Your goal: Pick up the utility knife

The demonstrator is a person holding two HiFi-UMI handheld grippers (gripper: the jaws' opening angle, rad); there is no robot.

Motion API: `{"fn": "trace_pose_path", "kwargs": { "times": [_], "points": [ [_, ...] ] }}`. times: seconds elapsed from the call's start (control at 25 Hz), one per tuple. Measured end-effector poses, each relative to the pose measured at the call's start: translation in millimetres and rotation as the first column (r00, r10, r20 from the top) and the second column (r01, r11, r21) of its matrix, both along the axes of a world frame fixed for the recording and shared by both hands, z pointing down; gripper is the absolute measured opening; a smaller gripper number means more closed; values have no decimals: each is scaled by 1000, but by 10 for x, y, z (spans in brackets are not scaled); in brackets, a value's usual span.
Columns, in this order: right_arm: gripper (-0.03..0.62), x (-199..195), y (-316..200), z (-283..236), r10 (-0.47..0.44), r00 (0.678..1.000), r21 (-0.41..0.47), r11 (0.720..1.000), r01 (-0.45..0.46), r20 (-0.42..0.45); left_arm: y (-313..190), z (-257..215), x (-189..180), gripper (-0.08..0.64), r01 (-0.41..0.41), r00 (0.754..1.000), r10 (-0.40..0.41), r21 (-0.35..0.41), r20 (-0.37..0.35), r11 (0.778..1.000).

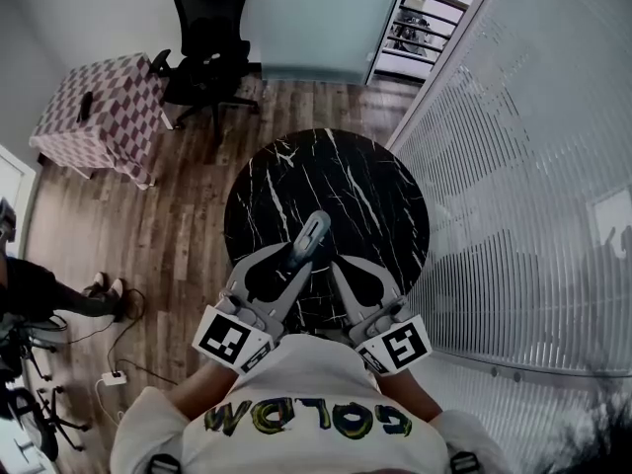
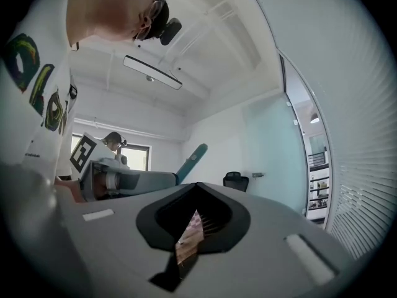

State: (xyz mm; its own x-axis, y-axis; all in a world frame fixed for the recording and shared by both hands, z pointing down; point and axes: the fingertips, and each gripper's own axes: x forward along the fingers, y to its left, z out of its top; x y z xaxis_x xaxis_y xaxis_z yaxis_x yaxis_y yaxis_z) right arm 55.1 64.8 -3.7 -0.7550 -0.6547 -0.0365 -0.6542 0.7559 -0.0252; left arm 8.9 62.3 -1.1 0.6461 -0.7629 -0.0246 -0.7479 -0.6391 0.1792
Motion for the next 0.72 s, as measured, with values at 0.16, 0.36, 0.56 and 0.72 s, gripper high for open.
{"fn": "trace_pose_path", "kwargs": {
  "times": [0.16, 0.36, 0.56, 0.72],
  "points": [
    [0, 8, -18, 31, 1, 1000, -5, 1000, -1, -8, -4, 20, 10, 135, -1, 1000, 1, -14, -5, 1000],
    [0, -15, -10, 71, 4, 1000, -11, 1000, -4, -13, 3, 30, -15, 135, 2, 1000, -2, -12, -1, 1000],
    [0, -46, 4, 64, 2, 1000, -8, 1000, -2, -14, 20, 32, -34, 135, -1, 1000, 1, -15, -4, 1000],
    [0, -37, 3, 65, 5, 1000, -8, 1000, -5, -10, 22, 28, -32, 135, -1, 1000, 1, -15, -5, 1000]
  ]
}}
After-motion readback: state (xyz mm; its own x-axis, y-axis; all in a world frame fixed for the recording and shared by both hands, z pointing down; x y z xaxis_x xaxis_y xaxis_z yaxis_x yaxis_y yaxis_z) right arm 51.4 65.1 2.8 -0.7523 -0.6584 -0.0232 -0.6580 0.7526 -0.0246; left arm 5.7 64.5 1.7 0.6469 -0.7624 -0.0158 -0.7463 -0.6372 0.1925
